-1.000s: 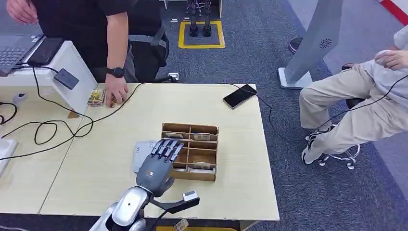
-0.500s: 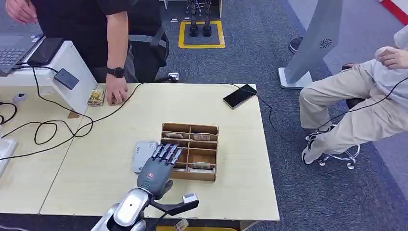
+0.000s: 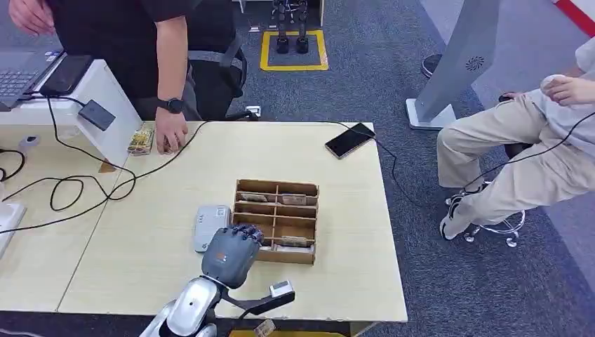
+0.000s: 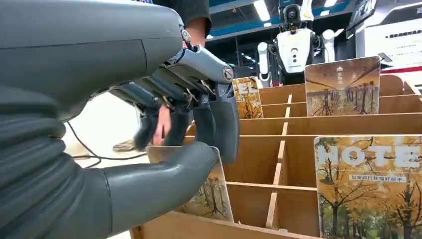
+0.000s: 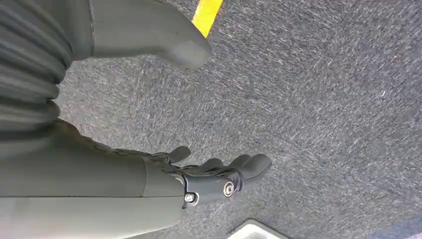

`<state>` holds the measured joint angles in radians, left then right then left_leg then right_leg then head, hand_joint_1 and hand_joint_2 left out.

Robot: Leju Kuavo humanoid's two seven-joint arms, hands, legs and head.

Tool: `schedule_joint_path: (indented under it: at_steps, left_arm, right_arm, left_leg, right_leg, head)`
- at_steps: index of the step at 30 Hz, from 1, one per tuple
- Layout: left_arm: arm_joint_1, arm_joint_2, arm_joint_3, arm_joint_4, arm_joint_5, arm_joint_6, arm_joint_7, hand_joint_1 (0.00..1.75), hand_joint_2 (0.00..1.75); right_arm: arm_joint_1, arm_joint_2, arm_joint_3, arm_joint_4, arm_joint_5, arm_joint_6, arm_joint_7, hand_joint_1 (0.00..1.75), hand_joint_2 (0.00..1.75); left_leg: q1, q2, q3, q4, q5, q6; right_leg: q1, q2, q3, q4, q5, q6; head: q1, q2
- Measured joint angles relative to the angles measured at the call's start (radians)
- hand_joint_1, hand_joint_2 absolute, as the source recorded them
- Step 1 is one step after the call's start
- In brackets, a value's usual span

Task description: Pass the card to the sensor for recognition and then transmit it.

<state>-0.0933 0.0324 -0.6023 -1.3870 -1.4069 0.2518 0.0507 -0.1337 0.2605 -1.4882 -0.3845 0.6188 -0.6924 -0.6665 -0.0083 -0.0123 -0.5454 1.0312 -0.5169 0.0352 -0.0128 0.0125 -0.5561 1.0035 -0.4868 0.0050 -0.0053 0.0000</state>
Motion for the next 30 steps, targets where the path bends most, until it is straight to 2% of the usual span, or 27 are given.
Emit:
schedule_joint_path:
  at_steps: [21, 27, 30]
  left_arm:
    - [-0.001, -0.005, 0.002, 0.018, -0.025, -0.019, -0.014, 1.75, 1.75]
    - [0.002, -0.005, 0.002, 0.023, -0.015, 0.007, -0.018, 1.75, 1.75]
    - [0.014, -0.011, 0.005, 0.022, -0.026, 0.062, -0.025, 1.75, 1.75]
  right_arm:
    - [0.000, -0.008, 0.029, 0.011, -0.030, 0.000, 0.002, 0.00, 1.75]
    - [0.000, -0.008, 0.049, 0.014, -0.041, 0.000, 0.002, 0.00, 1.75]
    - [0.000, -0.009, 0.063, 0.016, -0.051, 0.000, 0.003, 0.00, 1.75]
  left_leg:
    - [0.000, 0.000, 0.000, 0.000, 0.000, 0.000]
    - [0.000, 0.000, 0.000, 0.000, 0.000, 0.000]
    - [0.000, 0.000, 0.000, 0.000, 0.000, 0.000]
  right_leg:
    - [0.000, 0.000, 0.000, 0.000, 0.000, 0.000]
    - [0.000, 0.000, 0.000, 0.000, 0.000, 0.000]
    - [0.000, 0.000, 0.000, 0.000, 0.000, 0.000]
  head:
    - [0.000, 0.000]
    - [0.000, 0.000]
    - [0.000, 0.000]
